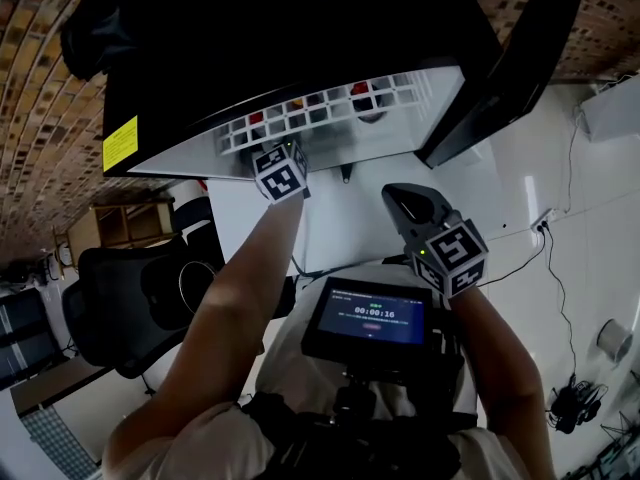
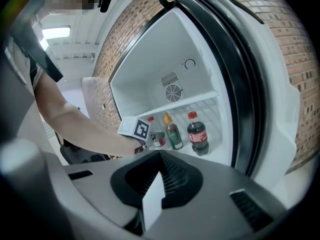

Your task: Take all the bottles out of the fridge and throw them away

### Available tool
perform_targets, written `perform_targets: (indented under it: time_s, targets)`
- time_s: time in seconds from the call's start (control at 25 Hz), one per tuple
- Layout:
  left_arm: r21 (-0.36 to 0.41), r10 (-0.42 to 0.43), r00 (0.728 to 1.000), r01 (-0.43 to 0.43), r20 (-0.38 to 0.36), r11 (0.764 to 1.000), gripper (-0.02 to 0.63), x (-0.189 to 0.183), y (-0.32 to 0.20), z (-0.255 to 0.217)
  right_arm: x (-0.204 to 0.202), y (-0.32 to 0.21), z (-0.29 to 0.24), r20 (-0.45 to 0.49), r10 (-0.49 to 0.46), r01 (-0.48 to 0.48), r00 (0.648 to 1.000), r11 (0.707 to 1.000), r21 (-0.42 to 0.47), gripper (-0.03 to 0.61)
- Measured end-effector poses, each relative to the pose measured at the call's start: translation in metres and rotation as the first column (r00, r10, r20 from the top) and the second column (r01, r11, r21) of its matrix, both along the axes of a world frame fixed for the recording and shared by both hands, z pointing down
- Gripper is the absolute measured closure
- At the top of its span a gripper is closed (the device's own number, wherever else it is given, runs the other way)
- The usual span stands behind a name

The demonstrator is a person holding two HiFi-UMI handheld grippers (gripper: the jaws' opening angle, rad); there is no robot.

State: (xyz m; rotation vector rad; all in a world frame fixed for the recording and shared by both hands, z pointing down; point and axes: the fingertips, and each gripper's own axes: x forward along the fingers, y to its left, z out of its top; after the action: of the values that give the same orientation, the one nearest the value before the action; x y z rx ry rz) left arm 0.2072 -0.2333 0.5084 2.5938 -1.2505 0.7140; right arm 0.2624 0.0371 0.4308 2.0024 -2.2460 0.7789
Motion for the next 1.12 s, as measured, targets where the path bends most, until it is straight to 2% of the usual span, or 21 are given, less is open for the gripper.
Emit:
perform_targets:
  time_s: [0.04,0.32,0.48,0.72,0.92,1.12]
  targets:
    - [0.000,-0.002,1.000,0.002,0.004,1.000,0.298,0.000,0.000,-0.001,0.000,0.001,0.001,0.000,0.001,-0.001,1.000,1.000,-0.002,0.572]
    - [-0.022,0.075,0.996,-0.075,0.038,0.997,0.307,-0.010,0.012,0.006,0.000,0.000,0.000,0.000,0.000,0.000,1.000,1.000,0.003,0.572]
    - [-0.051,0.140,0.990,-0.139,0.030,0.989,0.310,-0.022,0.035,0.005,-0.009,-0.007,-0.002,0.000,-0.024,0.024,1.000,1.000,0.015,0.572]
    - [-0.028,0.270,0.963,-0.269,0.002,0.963,0.311,-0.044,0.079,-0.006,-0.023,-0.016,-0.004,-0.005,-0.057,0.057,0.998,0.998,0.021,0.572]
    - [-0.022,0.381,0.923,-0.382,-0.051,0.924,0.311,-0.056,0.116,-0.035,-0.038,-0.025,-0.005,-0.008,-0.087,0.087,0.996,0.996,0.028,0.572]
    - [-0.014,0.419,0.905,-0.421,-0.073,0.907,0.310,-0.084,0.135,-0.045,-0.059,-0.037,-0.009,-0.006,-0.129,0.129,0.992,0.991,0.045,0.572]
